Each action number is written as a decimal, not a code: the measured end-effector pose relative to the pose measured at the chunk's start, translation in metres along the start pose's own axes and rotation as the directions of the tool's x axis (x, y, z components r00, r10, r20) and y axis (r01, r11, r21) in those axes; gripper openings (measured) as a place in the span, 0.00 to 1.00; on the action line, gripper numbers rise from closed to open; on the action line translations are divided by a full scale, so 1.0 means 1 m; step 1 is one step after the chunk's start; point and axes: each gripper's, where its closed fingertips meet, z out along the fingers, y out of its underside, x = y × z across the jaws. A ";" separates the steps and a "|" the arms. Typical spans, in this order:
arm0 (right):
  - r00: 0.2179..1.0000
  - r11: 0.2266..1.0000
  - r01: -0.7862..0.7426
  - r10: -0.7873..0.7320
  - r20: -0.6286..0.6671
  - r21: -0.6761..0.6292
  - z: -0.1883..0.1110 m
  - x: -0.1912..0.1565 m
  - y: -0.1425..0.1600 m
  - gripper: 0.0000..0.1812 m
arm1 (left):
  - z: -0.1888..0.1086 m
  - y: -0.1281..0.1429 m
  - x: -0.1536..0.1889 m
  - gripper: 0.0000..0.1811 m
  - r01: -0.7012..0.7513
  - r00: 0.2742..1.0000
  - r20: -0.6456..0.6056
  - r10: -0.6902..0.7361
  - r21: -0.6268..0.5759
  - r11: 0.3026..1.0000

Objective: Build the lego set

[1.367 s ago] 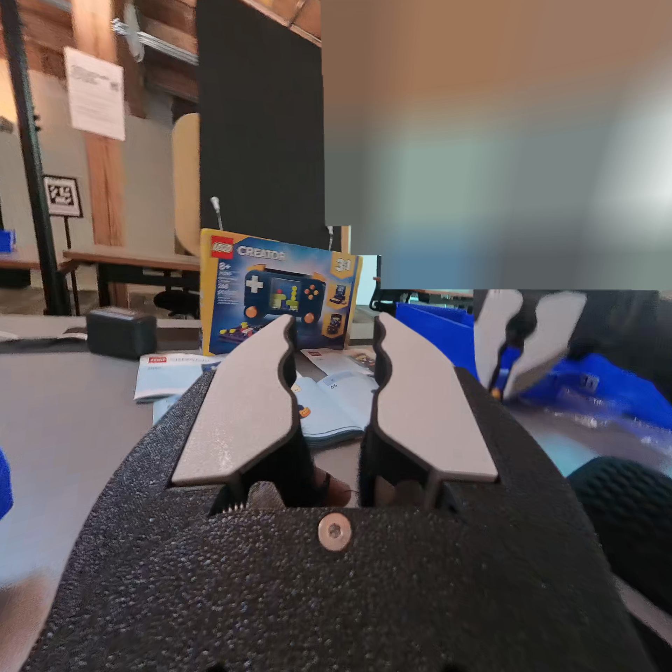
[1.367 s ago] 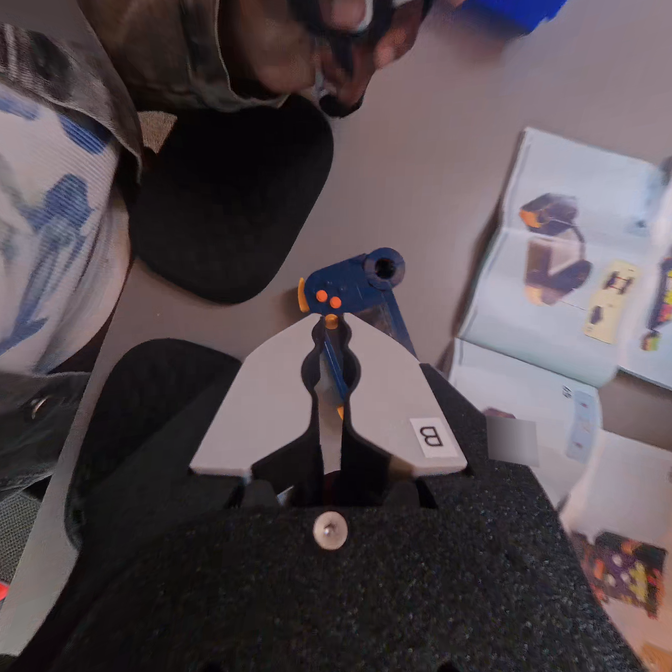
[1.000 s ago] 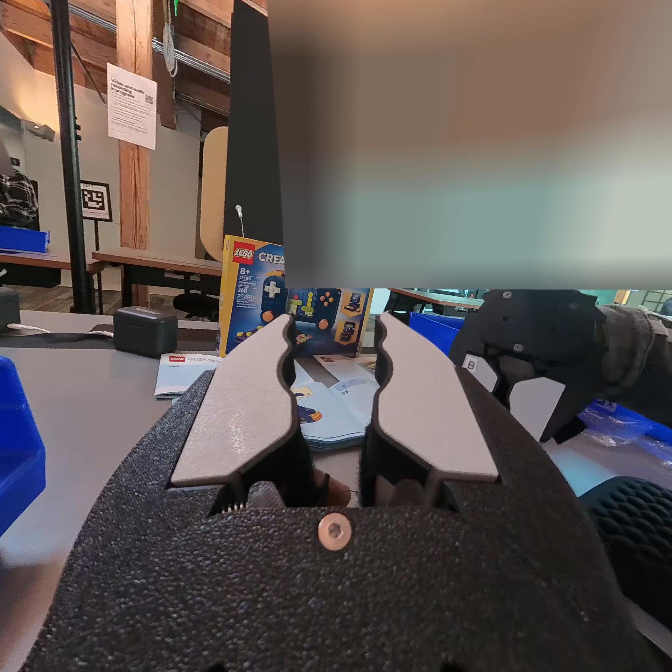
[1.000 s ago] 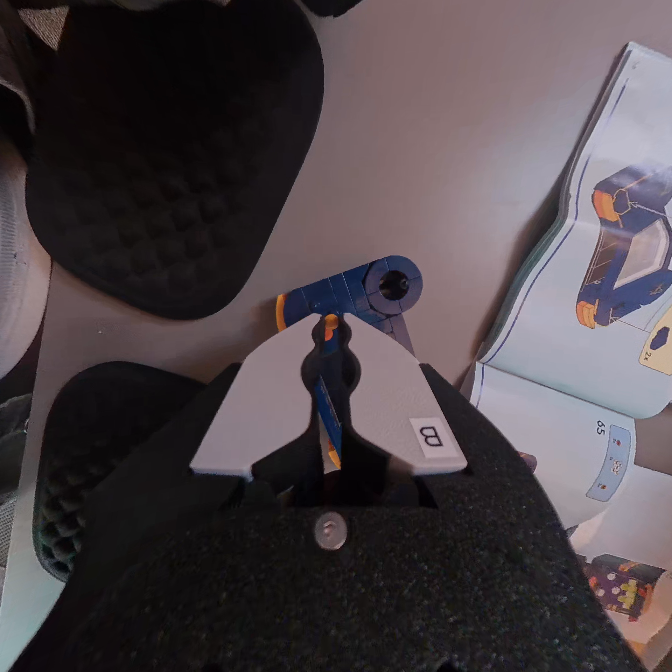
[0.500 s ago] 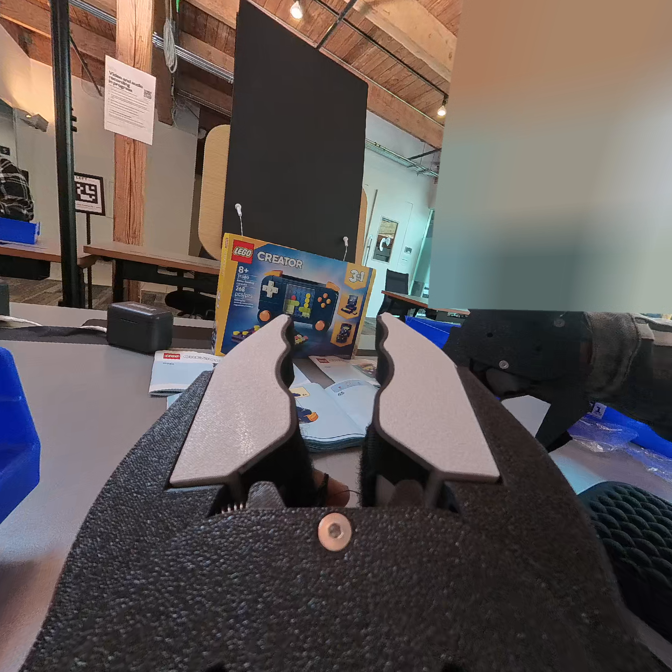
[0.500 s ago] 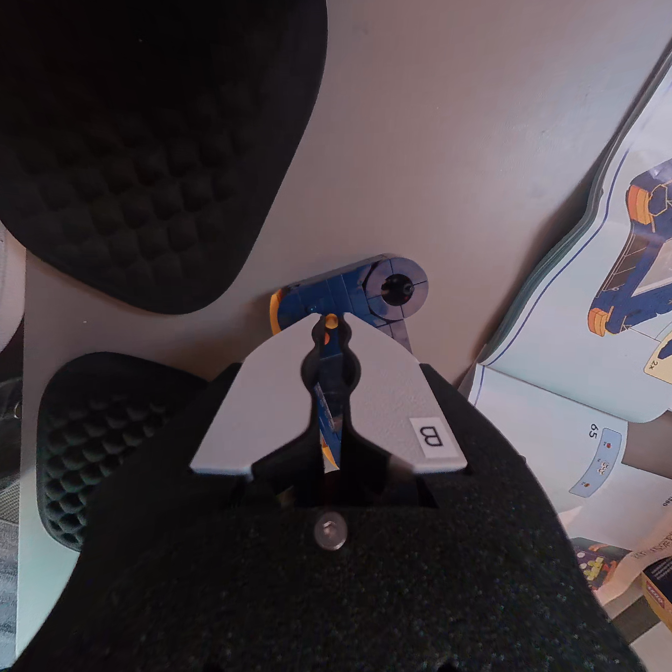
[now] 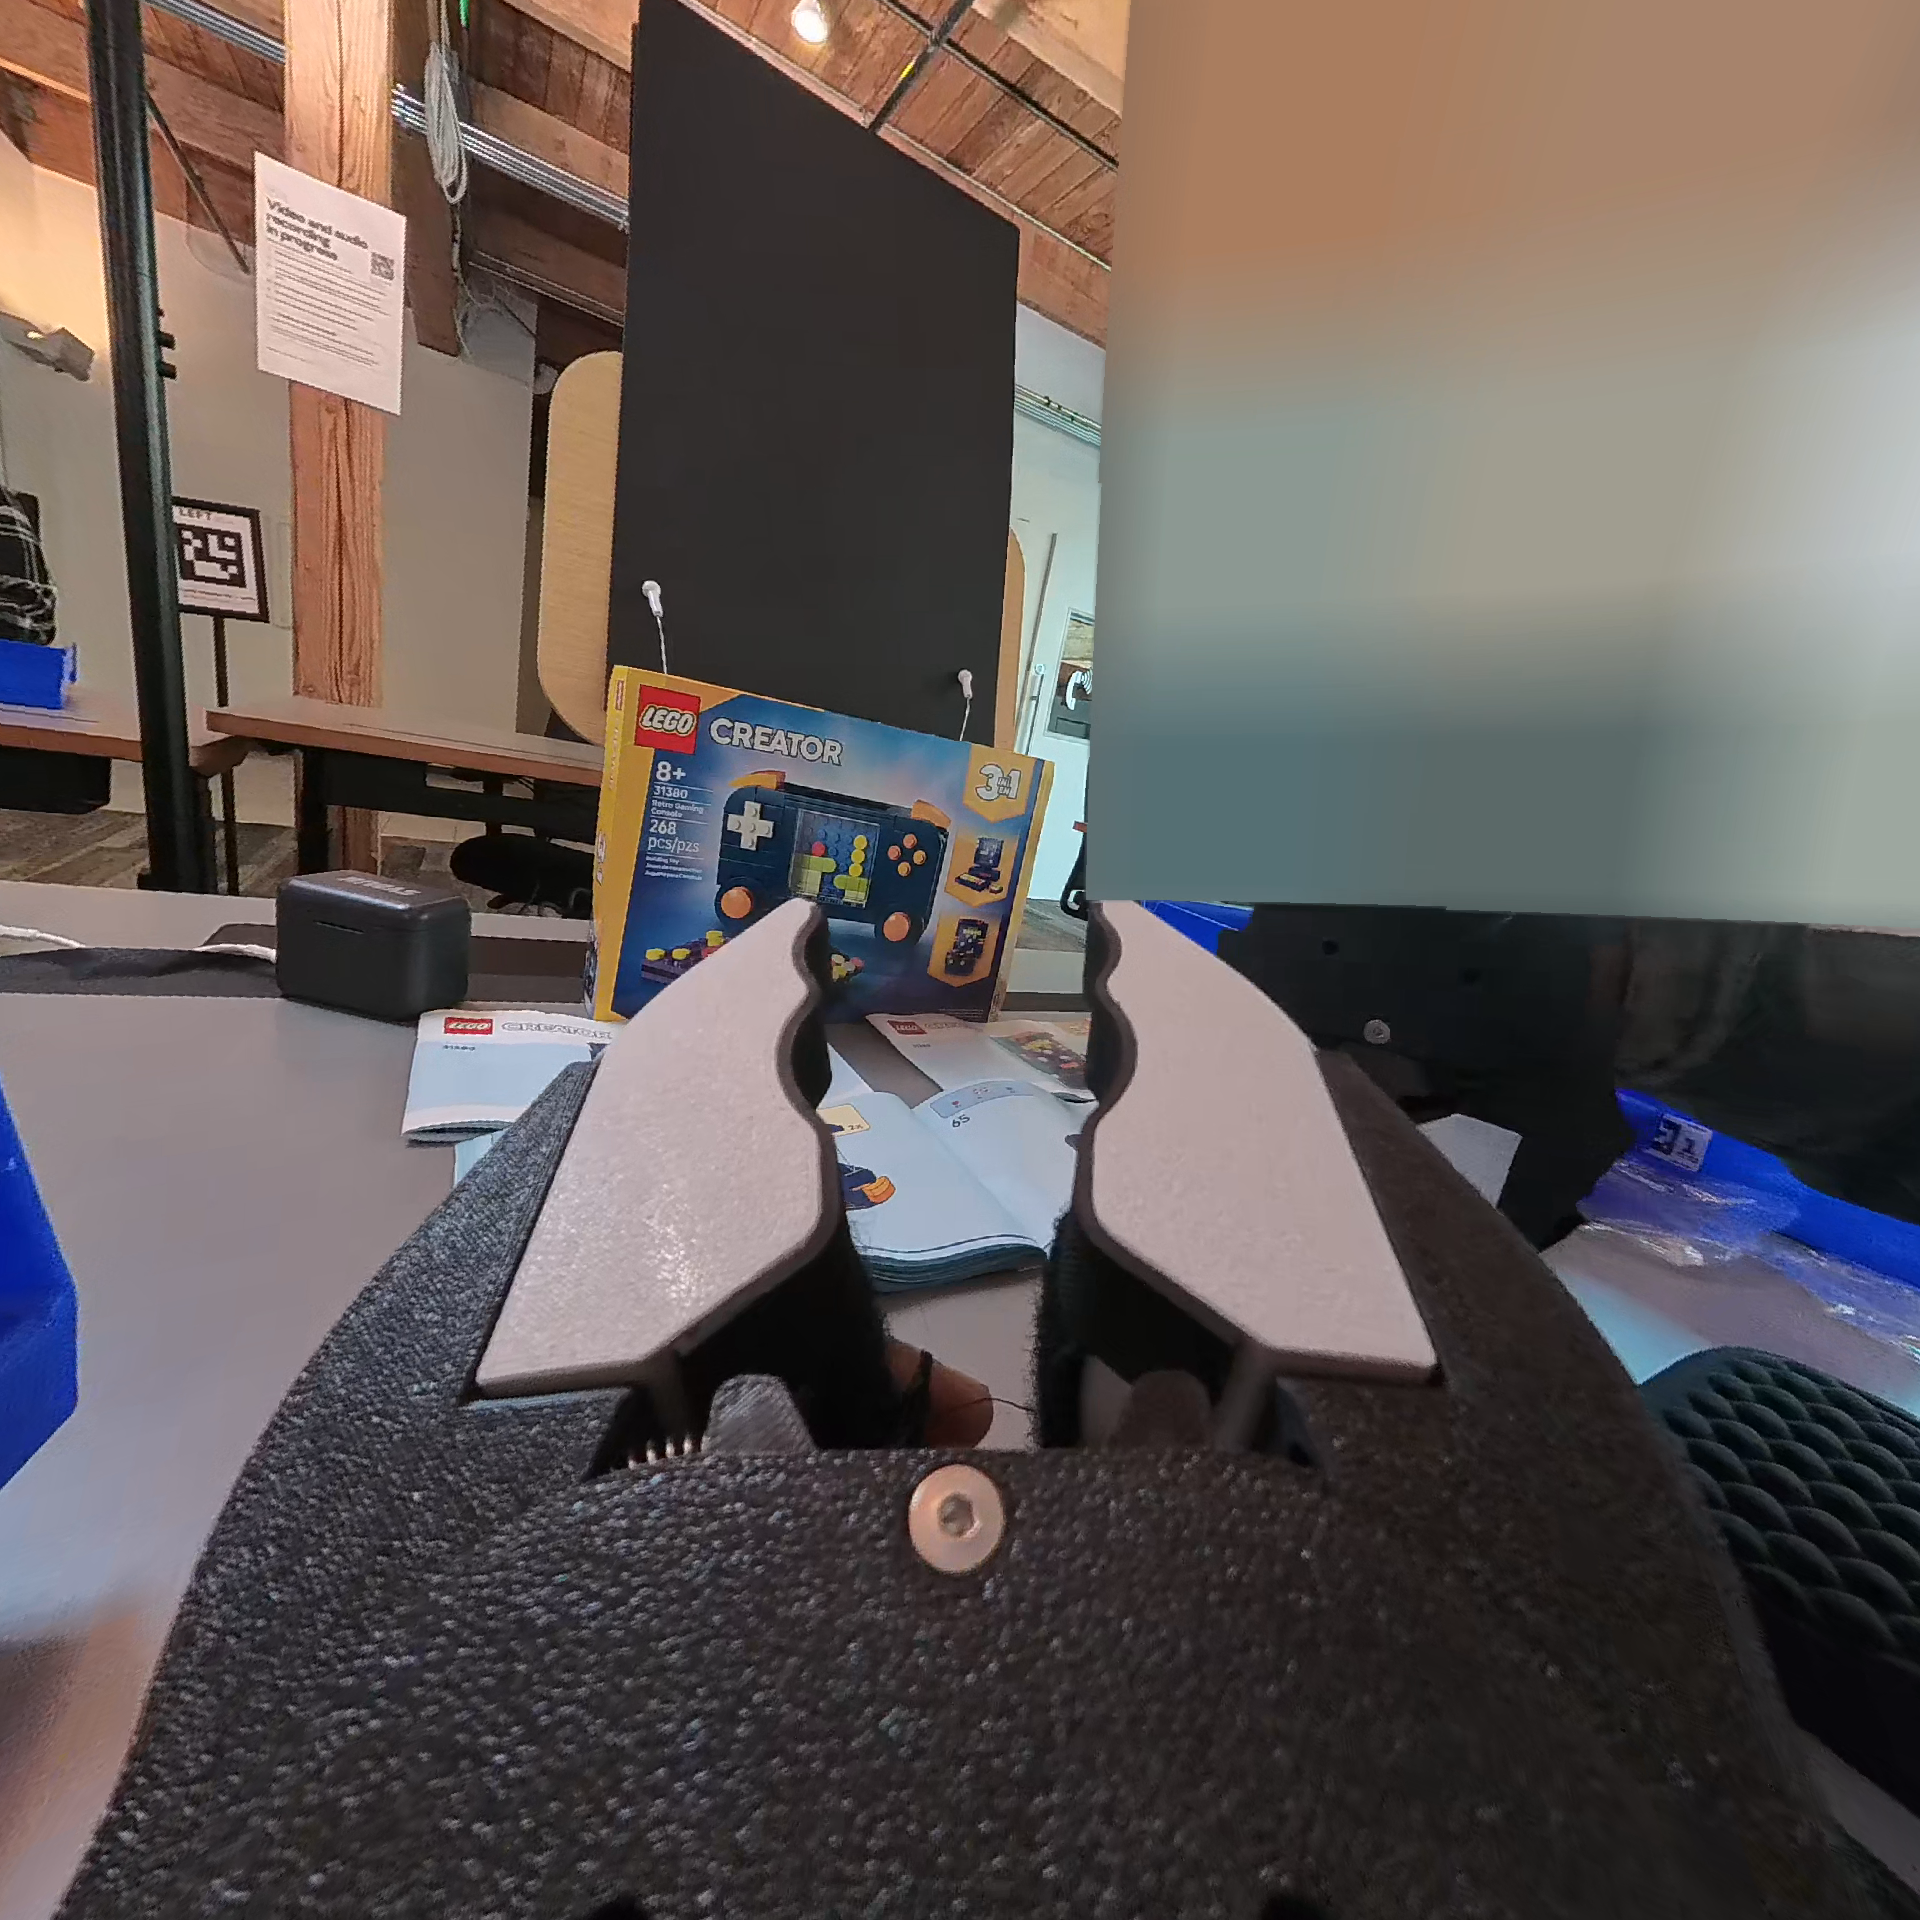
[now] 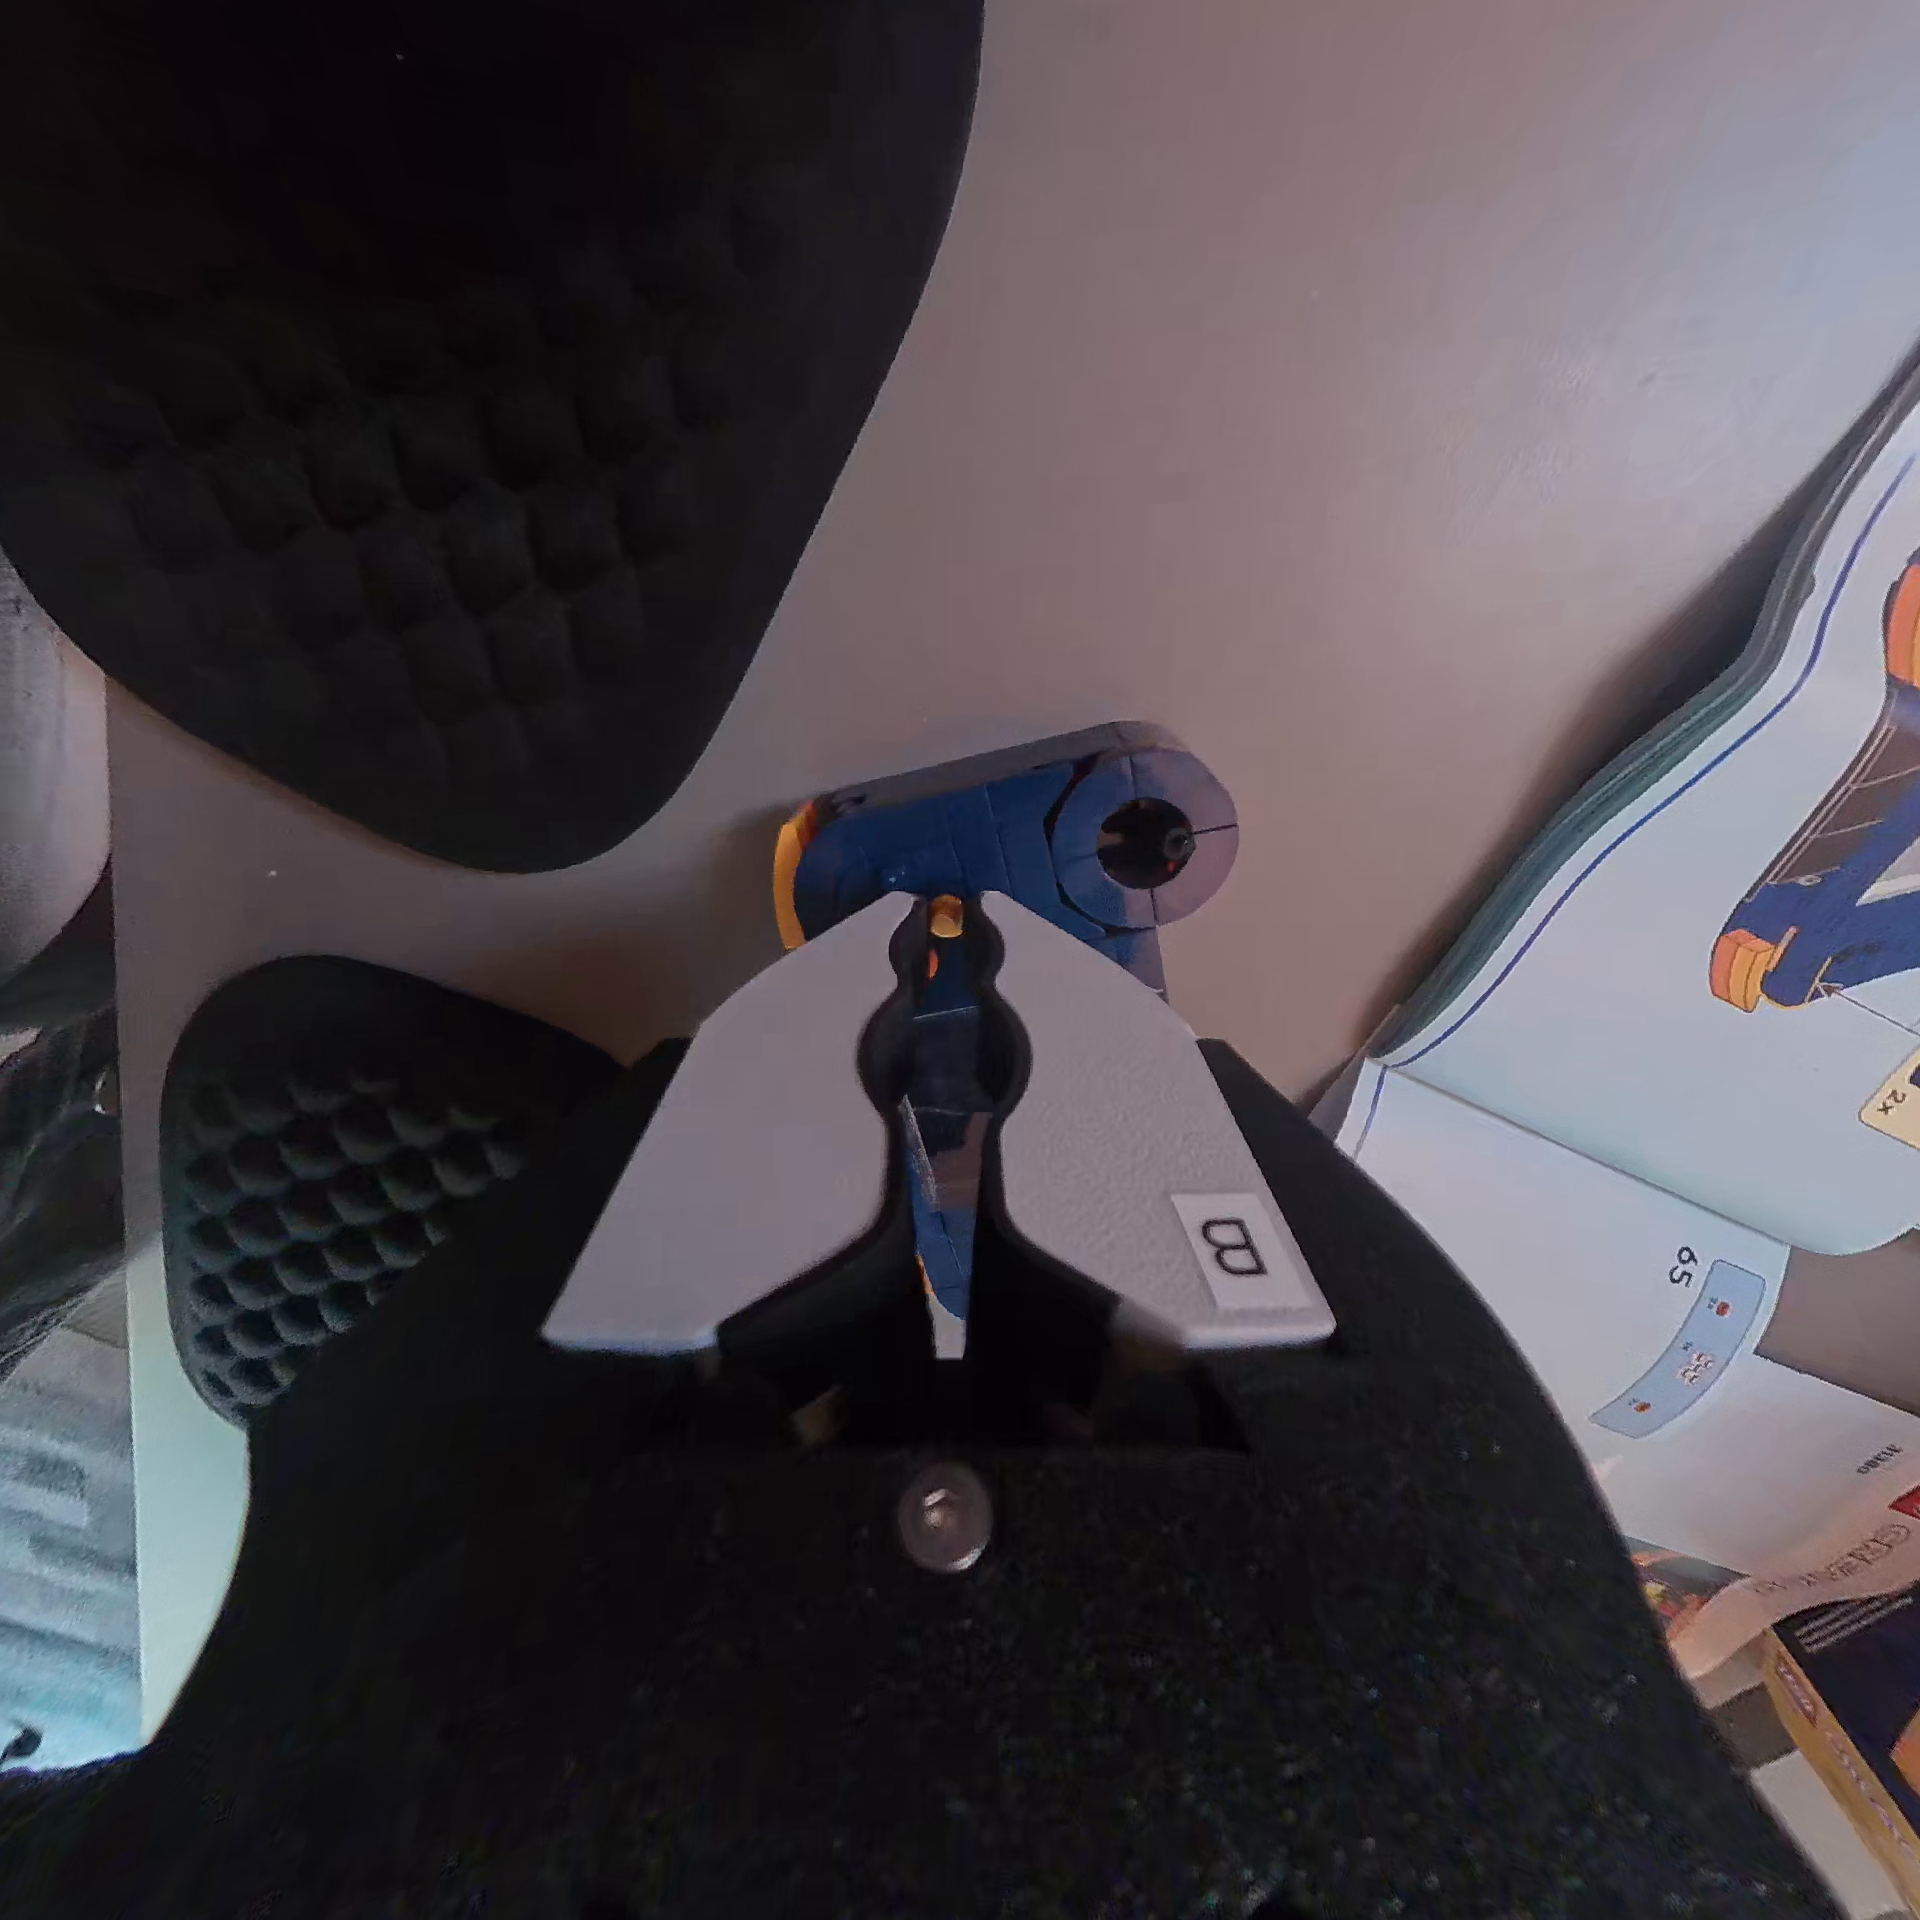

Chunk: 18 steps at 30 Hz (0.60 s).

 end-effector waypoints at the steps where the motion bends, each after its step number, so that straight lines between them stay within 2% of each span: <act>1: 1.000 1.000 0.007 -0.007 0.004 -0.012 0.000 0.000 0.000 0.03 | 0.000 0.000 0.000 0.25 -0.001 1.000 -0.001 0.001 0.000 1.000; 6: 0.999 0.998 0.043 -0.043 0.019 -0.037 0.000 0.000 0.000 0.03 | 0.000 0.001 0.000 0.26 0.001 1.000 -0.002 -0.001 -0.005 1.000; 18: 0.997 0.996 0.070 -0.067 -0.043 0.061 -0.001 0.000 -0.001 0.04 | 0.001 0.003 -0.001 0.26 -0.003 1.000 0.003 0.003 -0.015 1.000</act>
